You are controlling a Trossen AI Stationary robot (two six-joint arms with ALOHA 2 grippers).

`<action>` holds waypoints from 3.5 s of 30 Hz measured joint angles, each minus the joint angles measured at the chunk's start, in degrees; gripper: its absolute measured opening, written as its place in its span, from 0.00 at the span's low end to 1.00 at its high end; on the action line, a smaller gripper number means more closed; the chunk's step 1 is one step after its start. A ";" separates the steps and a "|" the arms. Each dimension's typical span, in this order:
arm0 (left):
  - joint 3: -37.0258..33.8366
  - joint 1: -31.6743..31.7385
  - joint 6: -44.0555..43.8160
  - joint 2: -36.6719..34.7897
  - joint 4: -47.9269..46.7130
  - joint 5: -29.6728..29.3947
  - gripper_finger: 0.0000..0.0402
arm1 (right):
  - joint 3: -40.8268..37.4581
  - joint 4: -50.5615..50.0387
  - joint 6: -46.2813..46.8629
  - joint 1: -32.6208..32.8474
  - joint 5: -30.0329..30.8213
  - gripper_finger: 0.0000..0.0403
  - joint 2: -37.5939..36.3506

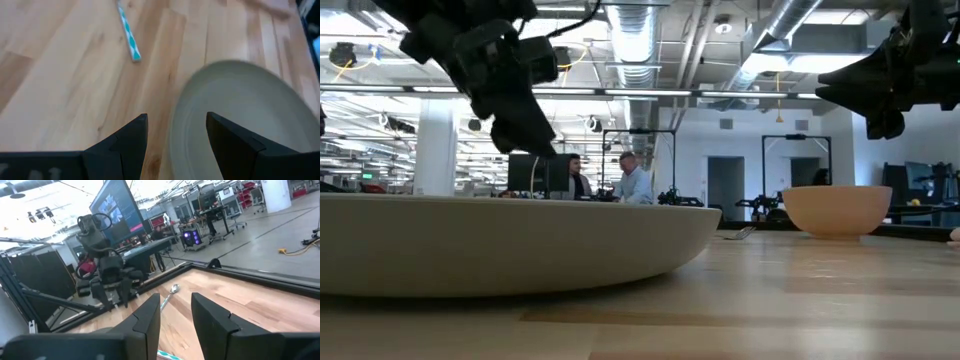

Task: Set table place
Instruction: Move the gray plate to the center of the table

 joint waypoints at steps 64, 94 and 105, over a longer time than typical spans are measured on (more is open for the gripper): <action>1.29 -1.41 -9.04 16.48 -1.94 11.22 0.02 | -0.01 -1.31 -0.54 0.00 0.01 0.33 0.00; 38.77 1.52 -3.68 35.75 -23.41 15.08 0.00 | -0.02 -1.31 -2.05 -0.02 0.05 0.33 -0.09; 39.06 0.97 -2.35 38.58 -21.89 12.58 0.00 | -0.01 -1.31 -2.50 -0.02 0.05 0.33 -0.09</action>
